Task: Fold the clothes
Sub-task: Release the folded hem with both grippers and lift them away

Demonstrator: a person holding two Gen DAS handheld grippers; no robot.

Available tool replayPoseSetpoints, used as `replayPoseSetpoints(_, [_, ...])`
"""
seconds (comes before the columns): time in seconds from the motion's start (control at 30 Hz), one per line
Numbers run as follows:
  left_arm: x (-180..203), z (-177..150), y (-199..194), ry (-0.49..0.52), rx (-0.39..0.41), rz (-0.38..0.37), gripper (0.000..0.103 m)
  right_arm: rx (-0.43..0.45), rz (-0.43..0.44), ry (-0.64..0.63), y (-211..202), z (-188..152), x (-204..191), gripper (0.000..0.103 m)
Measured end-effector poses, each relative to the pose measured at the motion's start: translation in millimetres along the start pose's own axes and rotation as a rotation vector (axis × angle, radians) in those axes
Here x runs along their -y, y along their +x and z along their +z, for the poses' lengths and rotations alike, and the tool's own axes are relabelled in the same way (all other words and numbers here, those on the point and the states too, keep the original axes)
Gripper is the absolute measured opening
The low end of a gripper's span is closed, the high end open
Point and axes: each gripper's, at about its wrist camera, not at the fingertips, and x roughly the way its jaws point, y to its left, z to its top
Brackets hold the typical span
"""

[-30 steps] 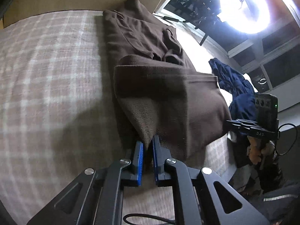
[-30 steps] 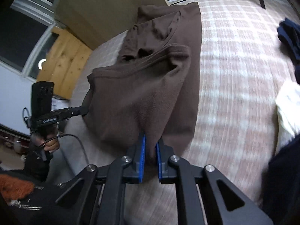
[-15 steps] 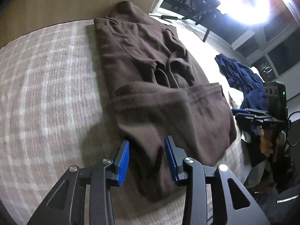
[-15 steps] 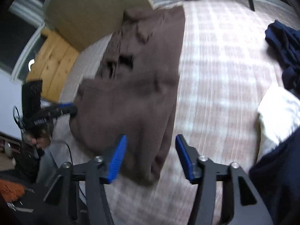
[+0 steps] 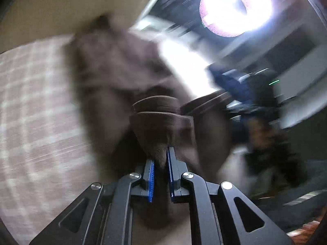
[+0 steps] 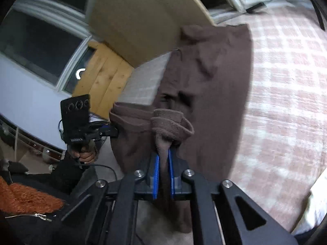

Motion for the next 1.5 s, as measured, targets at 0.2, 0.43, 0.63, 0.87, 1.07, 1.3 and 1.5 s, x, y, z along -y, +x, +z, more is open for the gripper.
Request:
replayPoseSetpoints(0.2, [-11, 8, 7, 0.000, -0.049, 0.073, 0.035, -0.088, -0.140, 0.031, 24, 9, 25, 0.022])
replayPoseSetpoints(0.43, [27, 22, -29, 0.159, 0.060, 0.214, 0.033, 0.046, -0.324, -0.132, -4, 10, -17, 0.032])
replayPoseSetpoints(0.63, [26, 29, 28, 0.239, -0.037, 0.264, 0.028, -0.046, -0.348, -0.249, 47, 13, -29, 0.026])
replayPoseSetpoints(0.87, [27, 36, 2, 0.219, 0.024, 0.255, 0.019, 0.007, -0.390, -0.215, 34, 23, -31, 0.014])
replayPoseSetpoints(1.07, [26, 27, 33, 0.248, 0.014, 0.283, 0.029, -0.069, -0.426, -0.254, 67, 11, -30, 0.011])
replayPoseSetpoints(1.3, [19, 43, -31, 0.150, 0.082, 0.241, 0.027, 0.030, -0.388, -0.195, 8, 28, -48, 0.014])
replayPoseSetpoints(1.5, [-12, 96, -49, 0.151, 0.131, 0.346, 0.030, 0.168, -0.502, -0.204, -36, 82, -43, 0.023])
